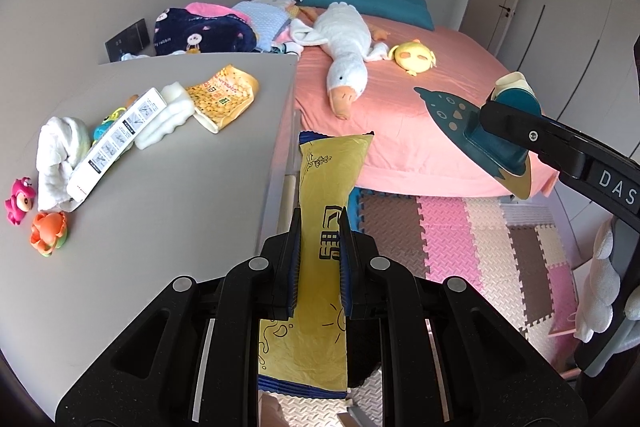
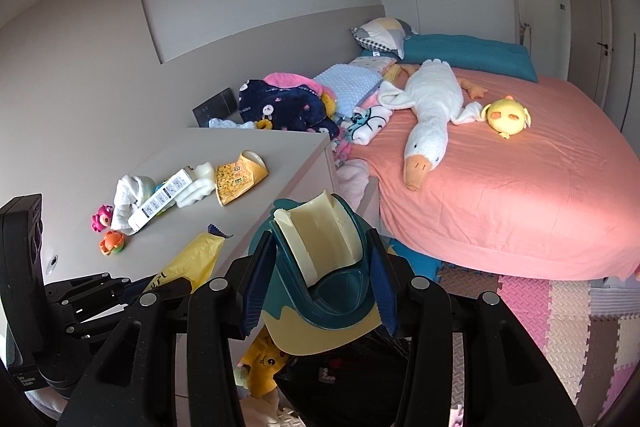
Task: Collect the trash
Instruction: 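Carry the yellow bag and teal bib over the black trash bag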
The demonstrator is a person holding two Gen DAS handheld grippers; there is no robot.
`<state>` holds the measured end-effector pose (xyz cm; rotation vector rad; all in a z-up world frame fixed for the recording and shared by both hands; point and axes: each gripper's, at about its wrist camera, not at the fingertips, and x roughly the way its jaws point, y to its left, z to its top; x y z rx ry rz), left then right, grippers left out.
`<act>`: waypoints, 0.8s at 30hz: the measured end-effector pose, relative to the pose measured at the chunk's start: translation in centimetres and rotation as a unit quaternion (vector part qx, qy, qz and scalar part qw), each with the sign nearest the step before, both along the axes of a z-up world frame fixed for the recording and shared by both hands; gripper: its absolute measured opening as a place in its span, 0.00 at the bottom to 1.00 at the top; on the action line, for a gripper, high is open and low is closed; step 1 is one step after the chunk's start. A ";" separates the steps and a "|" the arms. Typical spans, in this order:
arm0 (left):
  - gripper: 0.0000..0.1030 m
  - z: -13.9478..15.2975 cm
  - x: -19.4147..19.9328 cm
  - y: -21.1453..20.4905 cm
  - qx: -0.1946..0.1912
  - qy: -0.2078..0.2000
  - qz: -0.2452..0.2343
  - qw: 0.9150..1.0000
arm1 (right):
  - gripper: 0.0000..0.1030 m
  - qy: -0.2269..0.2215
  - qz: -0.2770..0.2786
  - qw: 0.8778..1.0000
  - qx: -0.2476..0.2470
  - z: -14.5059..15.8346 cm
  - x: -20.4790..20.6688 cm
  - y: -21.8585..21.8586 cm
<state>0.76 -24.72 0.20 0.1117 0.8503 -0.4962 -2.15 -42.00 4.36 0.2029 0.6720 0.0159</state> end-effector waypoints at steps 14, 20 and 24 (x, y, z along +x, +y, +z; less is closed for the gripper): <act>0.15 -0.3 -0.9 -3.8 0.000 0.011 -0.052 0.999 | 0.46 0.015 -0.043 0.999 -0.011 -0.9 -1.1 -2.8; 0.15 -0.7 -1.3 -5.1 0.000 0.021 -0.075 0.997 | 0.46 0.023 -0.059 0.998 -0.007 -1.7 -1.4 -4.0; 0.15 -1.3 -1.2 -5.6 0.002 0.029 -0.083 0.996 | 0.46 0.029 -0.066 0.997 -0.005 -2.1 -1.2 -4.5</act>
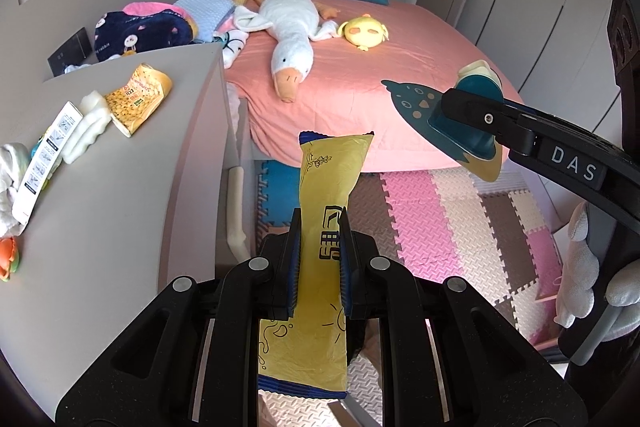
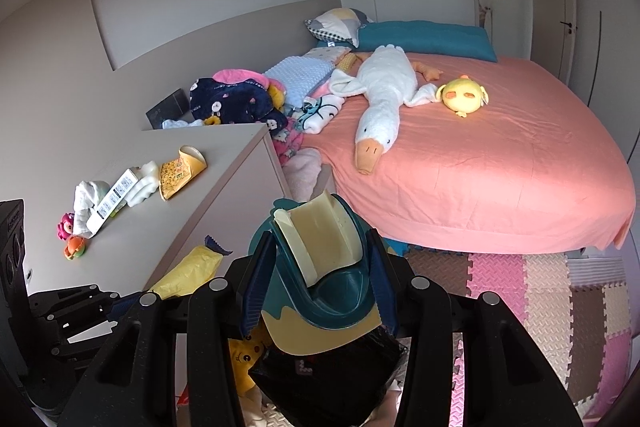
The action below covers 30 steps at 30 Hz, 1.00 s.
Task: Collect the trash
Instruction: 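Carry the yellow bag and teal bib over the black trash bag, then open both tools to drop the yellow bag and bib into the bag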
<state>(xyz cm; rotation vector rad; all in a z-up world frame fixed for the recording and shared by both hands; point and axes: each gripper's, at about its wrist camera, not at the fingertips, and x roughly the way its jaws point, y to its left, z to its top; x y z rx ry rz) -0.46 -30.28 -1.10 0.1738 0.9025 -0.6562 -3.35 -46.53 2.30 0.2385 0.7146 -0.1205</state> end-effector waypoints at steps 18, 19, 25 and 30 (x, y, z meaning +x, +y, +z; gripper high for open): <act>0.86 -0.5 1.0 1.2 0.034 -0.027 0.045 0.998 | 0.76 0.000 -0.036 0.999 -0.030 -0.1 1.2 -0.6; 0.86 -0.4 1.1 1.4 0.032 -0.026 0.045 0.998 | 0.76 0.000 -0.035 0.999 -0.027 -0.1 1.2 -0.6; 0.86 -0.6 1.3 2.2 0.029 -0.020 0.055 0.998 | 0.76 0.005 -0.033 0.999 -0.010 -0.6 1.5 -0.6; 0.86 -0.9 1.4 2.9 0.028 -0.016 0.060 0.998 | 0.76 0.007 -0.022 1.000 -0.012 -0.6 1.8 0.4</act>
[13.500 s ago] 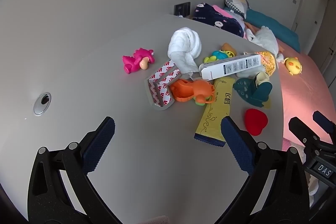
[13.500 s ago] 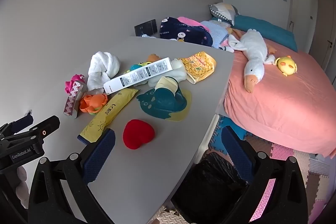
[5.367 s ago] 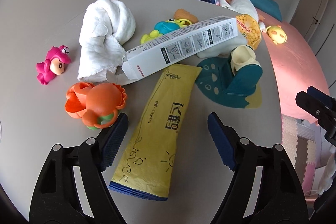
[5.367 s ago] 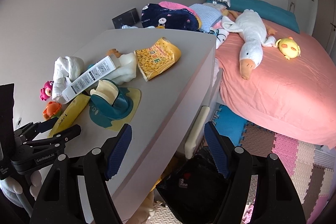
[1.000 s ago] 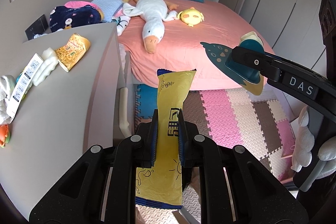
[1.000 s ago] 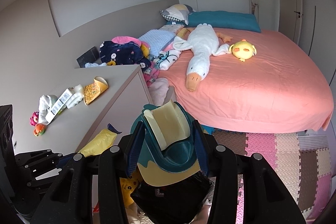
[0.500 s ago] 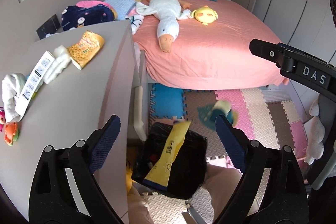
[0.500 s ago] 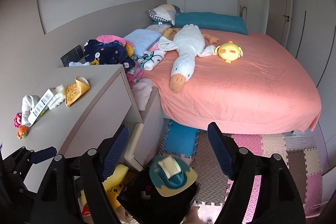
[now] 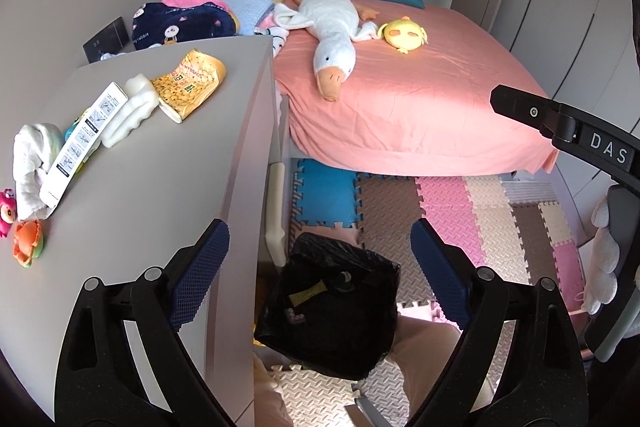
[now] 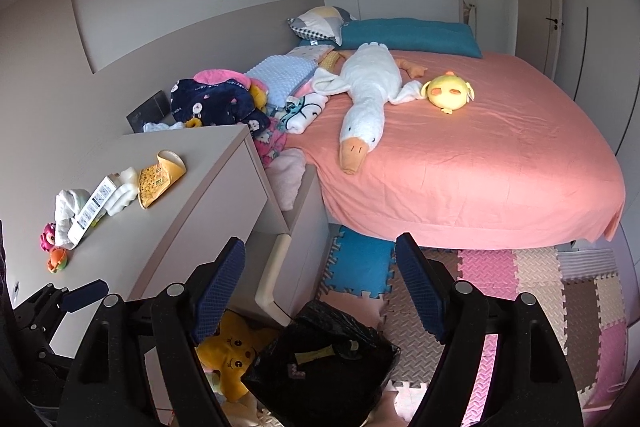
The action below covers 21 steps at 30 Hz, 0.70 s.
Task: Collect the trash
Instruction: 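Open both tools to drop the yellow bag and bib into the bag, then move both tools back toward the remaining desk items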
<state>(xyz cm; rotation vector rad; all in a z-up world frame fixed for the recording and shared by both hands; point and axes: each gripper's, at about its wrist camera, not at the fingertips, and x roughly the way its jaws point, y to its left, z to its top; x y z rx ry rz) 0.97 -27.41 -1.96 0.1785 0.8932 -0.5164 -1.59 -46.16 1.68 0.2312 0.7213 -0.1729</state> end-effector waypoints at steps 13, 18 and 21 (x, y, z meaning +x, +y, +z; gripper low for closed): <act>0.86 0.0 0.9 3.7 -0.006 0.001 0.036 0.999 | 0.76 0.002 0.041 0.999 0.012 -0.2 1.7 3.4; 0.86 0.1 1.4 5.7 -0.007 -0.001 0.056 0.998 | 0.76 0.002 0.062 0.998 0.011 -0.2 2.6 5.2; 0.86 0.2 1.6 6.8 -0.005 -0.001 0.067 0.998 | 0.76 0.004 0.075 0.997 0.009 -0.2 3.2 6.5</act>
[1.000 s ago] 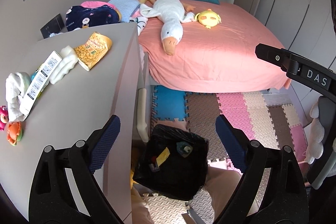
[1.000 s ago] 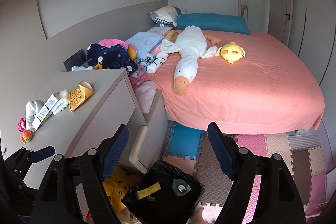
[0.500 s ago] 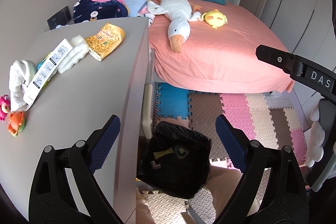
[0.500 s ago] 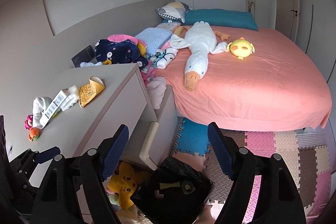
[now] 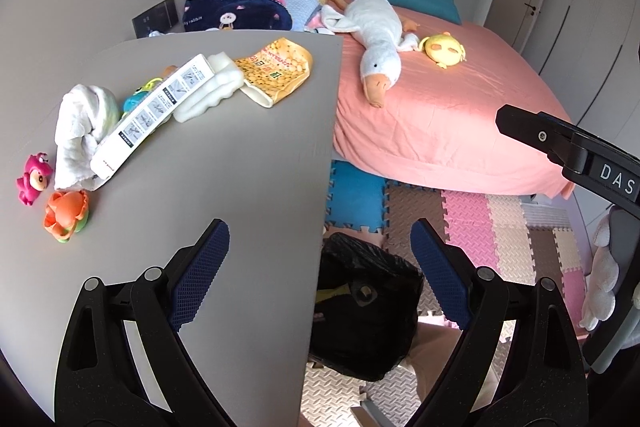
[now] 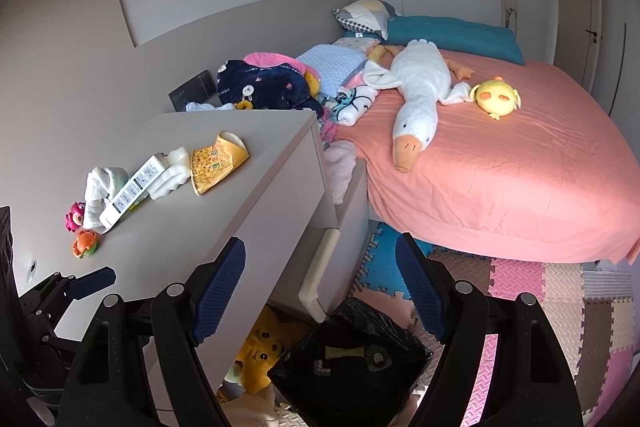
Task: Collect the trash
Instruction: 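Move both tools back toward the remaining desk items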
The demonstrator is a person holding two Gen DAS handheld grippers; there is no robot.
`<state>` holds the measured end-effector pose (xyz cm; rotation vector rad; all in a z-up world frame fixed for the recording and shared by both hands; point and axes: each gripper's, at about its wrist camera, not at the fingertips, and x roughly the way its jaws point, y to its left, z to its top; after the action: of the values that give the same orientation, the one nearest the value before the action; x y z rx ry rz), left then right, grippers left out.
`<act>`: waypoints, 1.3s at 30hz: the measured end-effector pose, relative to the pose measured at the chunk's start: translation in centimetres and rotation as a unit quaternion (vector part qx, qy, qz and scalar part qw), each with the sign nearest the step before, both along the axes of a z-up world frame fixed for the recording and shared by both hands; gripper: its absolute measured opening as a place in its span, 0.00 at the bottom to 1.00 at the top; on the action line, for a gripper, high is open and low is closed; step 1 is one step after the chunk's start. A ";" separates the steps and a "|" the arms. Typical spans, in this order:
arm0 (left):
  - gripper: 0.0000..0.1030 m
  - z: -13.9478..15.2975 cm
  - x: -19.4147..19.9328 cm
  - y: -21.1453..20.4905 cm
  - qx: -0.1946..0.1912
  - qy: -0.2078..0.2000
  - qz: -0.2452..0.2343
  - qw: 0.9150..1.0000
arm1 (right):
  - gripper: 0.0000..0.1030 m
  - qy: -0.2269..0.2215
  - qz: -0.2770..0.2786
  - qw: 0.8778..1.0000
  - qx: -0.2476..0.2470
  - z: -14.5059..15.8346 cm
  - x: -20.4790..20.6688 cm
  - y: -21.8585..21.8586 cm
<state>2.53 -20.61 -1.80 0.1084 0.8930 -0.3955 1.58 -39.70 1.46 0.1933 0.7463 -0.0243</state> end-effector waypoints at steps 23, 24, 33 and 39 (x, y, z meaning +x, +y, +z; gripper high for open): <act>0.86 -0.1 1.8 9.2 0.005 0.003 0.120 0.993 | 0.76 0.009 0.069 0.998 0.004 -0.7 3.7 7.1; 0.86 -0.2 1.9 9.7 0.005 0.003 0.126 0.992 | 0.76 0.009 0.071 0.997 0.004 -0.7 3.8 7.3; 0.86 -0.5 2.8 12.9 0.003 0.006 0.166 0.986 | 0.76 0.017 0.078 0.997 0.011 -1.7 5.4 8.3; 0.86 -1.0 3.5 15.2 0.012 0.006 0.187 0.982 | 0.76 0.019 0.089 0.996 0.013 -2.1 6.3 9.0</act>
<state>6.02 -5.37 -2.79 -0.0405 0.9071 -0.0336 7.84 -30.68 -0.67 0.1506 0.8005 0.1514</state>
